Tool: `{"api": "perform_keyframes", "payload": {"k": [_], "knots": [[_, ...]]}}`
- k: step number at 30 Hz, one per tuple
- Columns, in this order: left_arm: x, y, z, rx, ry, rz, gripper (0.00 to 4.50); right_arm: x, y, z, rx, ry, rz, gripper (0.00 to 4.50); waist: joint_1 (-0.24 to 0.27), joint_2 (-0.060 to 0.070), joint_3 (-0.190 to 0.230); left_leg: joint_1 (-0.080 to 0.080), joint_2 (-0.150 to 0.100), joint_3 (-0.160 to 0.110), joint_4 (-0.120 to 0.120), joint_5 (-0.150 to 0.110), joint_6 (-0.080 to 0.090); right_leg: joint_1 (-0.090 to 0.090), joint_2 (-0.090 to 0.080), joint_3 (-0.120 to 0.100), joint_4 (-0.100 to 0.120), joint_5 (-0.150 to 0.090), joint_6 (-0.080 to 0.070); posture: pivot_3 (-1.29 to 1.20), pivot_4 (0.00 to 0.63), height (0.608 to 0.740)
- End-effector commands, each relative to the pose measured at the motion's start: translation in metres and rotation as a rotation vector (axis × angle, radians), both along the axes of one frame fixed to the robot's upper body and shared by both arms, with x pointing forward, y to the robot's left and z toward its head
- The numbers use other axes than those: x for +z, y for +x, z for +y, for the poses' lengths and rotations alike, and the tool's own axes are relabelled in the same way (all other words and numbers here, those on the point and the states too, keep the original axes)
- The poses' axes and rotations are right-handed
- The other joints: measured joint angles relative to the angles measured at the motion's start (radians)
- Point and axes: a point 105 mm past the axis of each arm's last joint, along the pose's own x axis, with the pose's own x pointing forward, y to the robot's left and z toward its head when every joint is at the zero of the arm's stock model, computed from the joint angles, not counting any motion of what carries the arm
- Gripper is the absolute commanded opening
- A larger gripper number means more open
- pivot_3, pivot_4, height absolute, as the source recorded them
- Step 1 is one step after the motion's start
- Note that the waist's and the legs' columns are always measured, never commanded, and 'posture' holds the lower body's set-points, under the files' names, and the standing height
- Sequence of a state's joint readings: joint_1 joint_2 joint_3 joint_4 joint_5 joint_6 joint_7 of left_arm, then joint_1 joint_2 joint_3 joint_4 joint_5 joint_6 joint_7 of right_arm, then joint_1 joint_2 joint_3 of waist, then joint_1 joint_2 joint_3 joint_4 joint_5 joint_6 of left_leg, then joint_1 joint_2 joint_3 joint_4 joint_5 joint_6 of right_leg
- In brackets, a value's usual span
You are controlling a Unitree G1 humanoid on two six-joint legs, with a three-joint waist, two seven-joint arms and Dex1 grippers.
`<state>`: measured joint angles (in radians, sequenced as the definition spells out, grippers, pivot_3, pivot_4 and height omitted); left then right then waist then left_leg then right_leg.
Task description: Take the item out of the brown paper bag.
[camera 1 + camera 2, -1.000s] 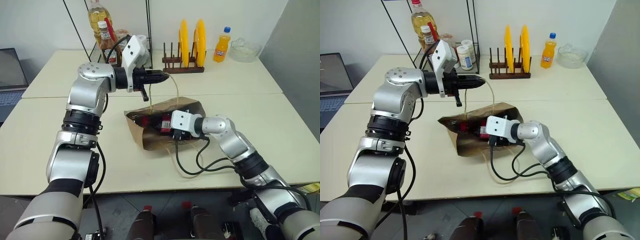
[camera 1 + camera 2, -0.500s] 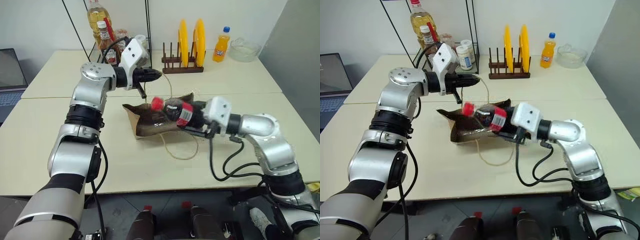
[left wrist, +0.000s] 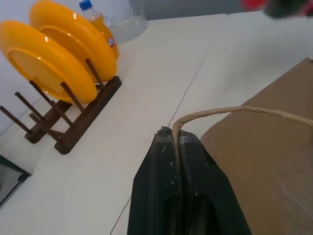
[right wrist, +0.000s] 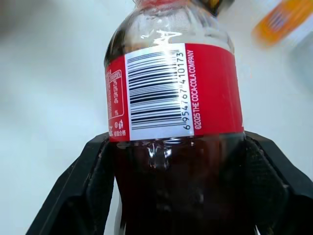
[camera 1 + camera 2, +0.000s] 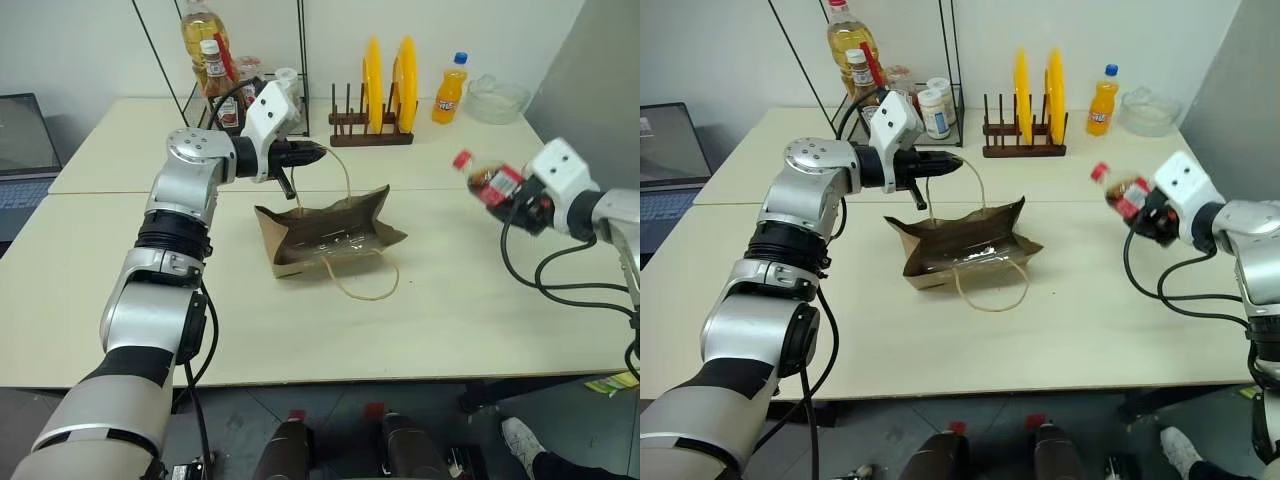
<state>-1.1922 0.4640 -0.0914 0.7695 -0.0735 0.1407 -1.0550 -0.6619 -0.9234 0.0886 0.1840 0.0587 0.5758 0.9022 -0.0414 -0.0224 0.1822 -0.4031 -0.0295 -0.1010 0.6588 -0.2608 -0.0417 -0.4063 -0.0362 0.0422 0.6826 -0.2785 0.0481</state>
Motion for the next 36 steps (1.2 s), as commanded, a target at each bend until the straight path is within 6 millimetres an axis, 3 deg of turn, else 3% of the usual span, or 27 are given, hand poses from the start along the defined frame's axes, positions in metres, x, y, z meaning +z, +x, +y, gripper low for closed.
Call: {"api": "perform_keyframes", "payload": {"k": [1, 6, 11, 15, 20, 27, 34, 36], "knots": [[0.022, -0.002, -0.002, -0.012, -0.027, -0.068, 0.0, 0.0, 0.003, 0.005, 0.052, 0.004, 0.052, 3.17, -0.009, 0.001, 0.001, 0.0, 0.0, 0.0, 0.0, 0.0, 0.0, 0.0, 0.0, 0.0, 0.0, 0.0, 0.0, 0.0, 0.15, 0.74], [0.02, -0.003, 0.002, 0.003, -0.034, -0.072, 0.0, -0.026, 0.009, 0.006, 0.067, -0.023, 0.165, 3.17, -0.018, 0.004, 0.003, 0.0, 0.0, 0.0, 0.0, 0.0, 0.0, 0.0, 0.0, 0.0, 0.0, 0.0, 0.0, 0.0, 0.15, 0.74], [0.019, -0.004, 0.005, 0.011, -0.035, -0.074, 0.0, -0.034, 0.013, 0.0, 0.062, -0.047, 0.19, 3.17, -0.015, 0.004, 0.003, 0.0, 0.0, -0.001, 0.0, 0.0, 0.0, 0.0, 0.0, 0.0, 0.0, 0.0, 0.0, 0.0, 0.15, 0.74], [0.018, -0.005, 0.007, 0.018, -0.035, -0.078, 0.0, -0.029, 0.016, -0.001, 0.063, -0.048, 0.164, 4.48, -0.014, 0.004, 0.003, 0.0, 0.0, -0.001, 0.001, 0.0, 0.0, 0.0, 0.0, 0.0, 0.0, 0.001, 0.001, 0.0, 0.15, 0.74], [0.017, -0.002, 0.012, 0.049, -0.054, -0.071, 0.0, 0.001, 0.007, 0.015, 0.132, 0.043, 0.069, 4.48, -0.014, 0.004, 0.003, 0.0, 0.0, -0.001, 0.001, 0.0, -0.001, 0.0, 0.0, 0.0, 0.0, 0.001, 0.001, 0.0, 0.15, 0.74], [0.011, 0.014, 0.042, 0.191, -0.091, -0.041, 2.22, 0.024, -0.021, 0.056, 0.172, 0.233, -0.004, 4.5, -0.013, 0.004, 0.003, 0.0, 0.0, -0.006, 0.001, 0.0, 0.0, 0.0, 0.0, 0.0, 0.001, 0.001, 0.001, 0.0, 0.15, 0.74], [0.023, 0.012, 0.057, 0.216, -0.108, -0.05, 4.43, 0.02, -0.021, 0.054, 0.058, 0.339, -0.113, 4.5, -0.005, 0.004, 0.003, 0.0, -0.001, -0.006, 0.002, 0.0, 0.0, 0.0, 0.0, -0.001, 0.001, 0.001, 0.002, 0.0, 0.15, 0.74], [0.029, 0.008, 0.064, 0.23, -0.111, -0.06, 4.48, 0.021, -0.024, 0.056, 0.048, 0.373, -0.139, 4.5, -0.005, 0.004, 0.003, -0.001, -0.001, -0.006, 0.001, 0.0, 0.0, 0.0, 0.0, -0.001, 0.001, 0.001, 0.002, 0.0, 0.15, 0.74]]}}
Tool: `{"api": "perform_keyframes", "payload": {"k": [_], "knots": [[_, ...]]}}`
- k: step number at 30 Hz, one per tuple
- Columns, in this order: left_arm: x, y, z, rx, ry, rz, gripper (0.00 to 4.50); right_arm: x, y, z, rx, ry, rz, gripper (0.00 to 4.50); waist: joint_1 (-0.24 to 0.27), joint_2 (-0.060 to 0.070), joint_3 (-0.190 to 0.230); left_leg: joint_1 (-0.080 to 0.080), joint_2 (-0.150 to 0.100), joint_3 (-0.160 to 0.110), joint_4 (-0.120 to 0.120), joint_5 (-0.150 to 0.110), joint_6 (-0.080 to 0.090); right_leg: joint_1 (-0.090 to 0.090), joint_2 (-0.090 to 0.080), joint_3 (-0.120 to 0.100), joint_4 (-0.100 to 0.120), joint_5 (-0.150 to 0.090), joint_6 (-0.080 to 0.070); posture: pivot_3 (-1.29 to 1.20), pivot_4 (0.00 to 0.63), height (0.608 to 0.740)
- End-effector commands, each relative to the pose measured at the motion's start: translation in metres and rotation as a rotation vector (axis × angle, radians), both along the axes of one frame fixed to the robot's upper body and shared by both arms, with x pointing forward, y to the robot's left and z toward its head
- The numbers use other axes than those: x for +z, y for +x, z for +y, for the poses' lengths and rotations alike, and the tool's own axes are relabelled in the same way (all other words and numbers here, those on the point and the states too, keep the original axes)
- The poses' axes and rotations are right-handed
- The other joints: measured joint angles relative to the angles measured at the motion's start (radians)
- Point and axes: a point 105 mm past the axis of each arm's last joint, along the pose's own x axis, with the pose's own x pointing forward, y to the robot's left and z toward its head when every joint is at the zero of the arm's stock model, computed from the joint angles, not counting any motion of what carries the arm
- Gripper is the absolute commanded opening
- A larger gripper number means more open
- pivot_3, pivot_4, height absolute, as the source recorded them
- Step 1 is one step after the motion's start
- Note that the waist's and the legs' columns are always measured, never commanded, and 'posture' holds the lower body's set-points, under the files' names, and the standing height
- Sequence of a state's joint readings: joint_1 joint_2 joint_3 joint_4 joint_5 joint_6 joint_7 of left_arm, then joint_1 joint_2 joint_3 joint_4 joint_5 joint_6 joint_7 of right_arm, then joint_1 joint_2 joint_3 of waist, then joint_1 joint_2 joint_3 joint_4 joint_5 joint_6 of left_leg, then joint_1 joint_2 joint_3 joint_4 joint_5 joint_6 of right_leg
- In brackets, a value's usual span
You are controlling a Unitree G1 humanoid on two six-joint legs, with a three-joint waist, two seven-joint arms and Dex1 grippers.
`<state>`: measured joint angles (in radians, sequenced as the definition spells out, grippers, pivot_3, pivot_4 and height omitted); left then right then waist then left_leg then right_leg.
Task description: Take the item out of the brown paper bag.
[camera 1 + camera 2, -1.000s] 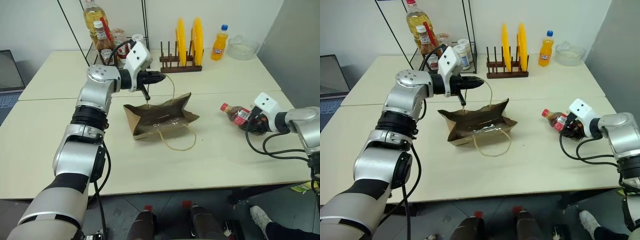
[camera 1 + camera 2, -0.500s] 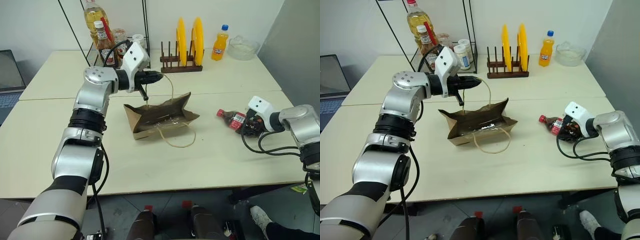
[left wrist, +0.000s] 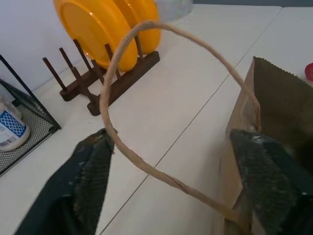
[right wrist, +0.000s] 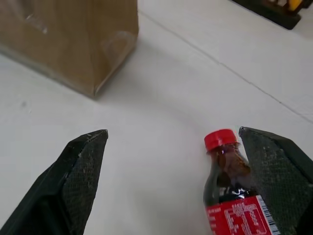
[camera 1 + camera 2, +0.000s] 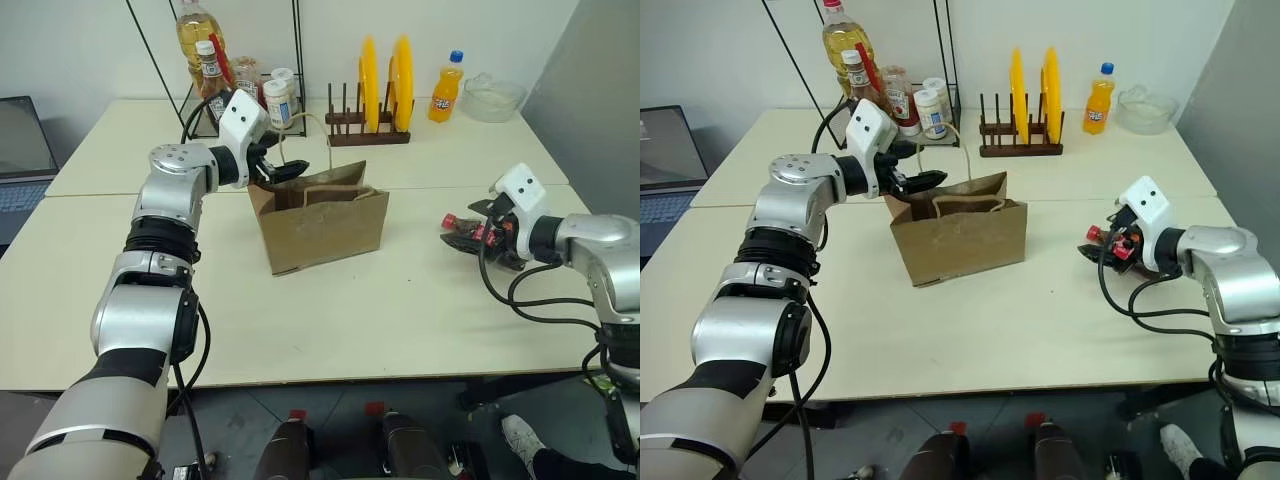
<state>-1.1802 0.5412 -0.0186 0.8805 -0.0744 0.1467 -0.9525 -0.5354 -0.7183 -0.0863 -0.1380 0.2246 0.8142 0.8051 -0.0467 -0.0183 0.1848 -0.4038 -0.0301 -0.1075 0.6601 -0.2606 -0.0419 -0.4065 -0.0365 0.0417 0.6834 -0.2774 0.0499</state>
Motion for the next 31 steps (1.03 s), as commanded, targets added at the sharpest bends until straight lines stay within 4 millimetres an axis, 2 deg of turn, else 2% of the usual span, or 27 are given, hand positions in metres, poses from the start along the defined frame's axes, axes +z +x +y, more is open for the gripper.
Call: {"api": "perform_keyframes", "payload": {"k": [1, 3, 6, 10, 12, 16, 20, 23, 25, 28, 31], "knots": [[0.036, -0.009, 0.011, 0.012, -0.021, -0.103, 4.48, 0.02, -0.004, -0.001, -0.036, 0.058, -0.107, 4.5, 0.0, 0.0, 0.0, 0.0, 0.0, 0.0, 0.0, 0.0, 0.0, 0.0, 0.0, 0.0, 0.0, 0.0, 0.0, 0.0, 0.15, 0.74], [0.037, -0.012, 0.021, 0.043, -0.028, -0.111, 4.48, 0.019, -0.007, 0.002, -0.046, 0.088, -0.127, 4.5, -0.001, 0.0, 0.0, 0.0, 0.0, 0.0, 0.0, 0.0, 0.0, 0.0, 0.0, 0.001, 0.0, 0.0, 0.0, 0.0, 0.15, 0.74], [0.032, -0.022, 0.047, 0.127, -0.085, -0.106, 4.48, 0.014, -0.014, 0.009, -0.054, 0.126, -0.152, 4.5, -0.003, 0.0, 0.0, 0.001, 0.001, 0.0, 0.0, 0.0, 0.0, 0.0, 0.0, 0.001, 0.0, 0.0, 0.0, 0.0, 0.15, 0.74], [0.016, -0.047, 0.085, 0.246, -0.149, -0.108, 4.48, 0.001, -0.032, 0.014, -0.067, 0.147, -0.185, 4.5, -0.01, 0.001, 0.0, 0.002, 0.001, 0.0, -0.001, 0.0, 0.0, 0.0, 0.0, 0.002, 0.002, 0.0, 0.0, 0.0, 0.15, 0.74], [-0.003, -0.062, 0.099, 0.304, -0.127, -0.097, 4.48, -0.005, -0.043, 0.017, -0.078, 0.186, -0.198, 4.5, -0.008, 0.001, 0.0, 0.001, 0.002, 0.0, -0.001, 0.0, 0.0, 0.0, 0.0, 0.001, 0.002, 0.0, 0.0, 0.0, 0.15, 0.74], [-0.06, -0.097, 0.117, 0.418, -0.097, -0.014, 4.48, -0.027, -0.061, 0.026, -0.089, 0.181, -0.2, 4.5, 0.0, 0.001, -0.001, 0.003, 0.002, 0.0, -0.001, 0.0, 0.0, 0.001, -0.003, 0.002, 0.001, 0.0, 0.0, 0.0, 0.15, 0.74], [-0.105, -0.128, 0.104, 0.487, -0.118, 0.049, 4.48, -0.046, -0.064, 0.022, -0.197, 0.22, -0.208, 4.5, 0.018, 0.0, -0.001, 0.004, 0.004, 0.0, 0.0, 0.0, 0.0, 0.002, -0.003, 0.002, -0.001, 0.002, -0.001, 0.0, 0.15, 0.74], [-0.132, -0.15, 0.082, 0.509, -0.116, 0.083, 4.48, -0.062, -0.07, 0.019, -0.276, 0.232, -0.186, 4.5, 0.03, -0.001, -0.002, 0.004, 0.004, 0.0, 0.0, 0.0, 0.0, 0.003, -0.002, 0.001, -0.002, 0.002, -0.001, 0.0, 0.15, 0.74], [-0.151, -0.163, 0.057, 0.51, -0.14, 0.117, 4.48, -0.081, -0.077, 0.02, -0.333, 0.274, -0.103, 4.5, 0.034, -0.001, -0.003, 0.004, 0.004, 0.0, 0.0, 0.0, 0.0, 0.004, -0.002, 0.001, -0.002, 0.002, -0.001, 0.0, 0.15, 0.74], [-0.168, -0.176, 0.034, 0.539, -0.186, 0.154, 4.48, -0.095, -0.082, 0.02, -0.4, 0.309, -0.041, 4.5, 0.036, 0.0, -0.005, 0.004, 0.004, 0.001, 0.0, 0.0, 0.0, 0.004, -0.002, 0.003, -0.002, 0.002, -0.001, 0.0, 0.15, 0.74], [-0.179, -0.184, 0.018, 0.583, -0.258, 0.207, 4.48, -0.102, -0.087, 0.021, -0.443, 0.302, -0.024, 4.5, 0.037, 0.001, -0.006, 0.005, 0.006, 0.001, -0.001, 0.0, 0.0, 0.004, -0.001, 0.002, -0.002, 0.002, -0.001, 0.0, 0.15, 0.74]]}}
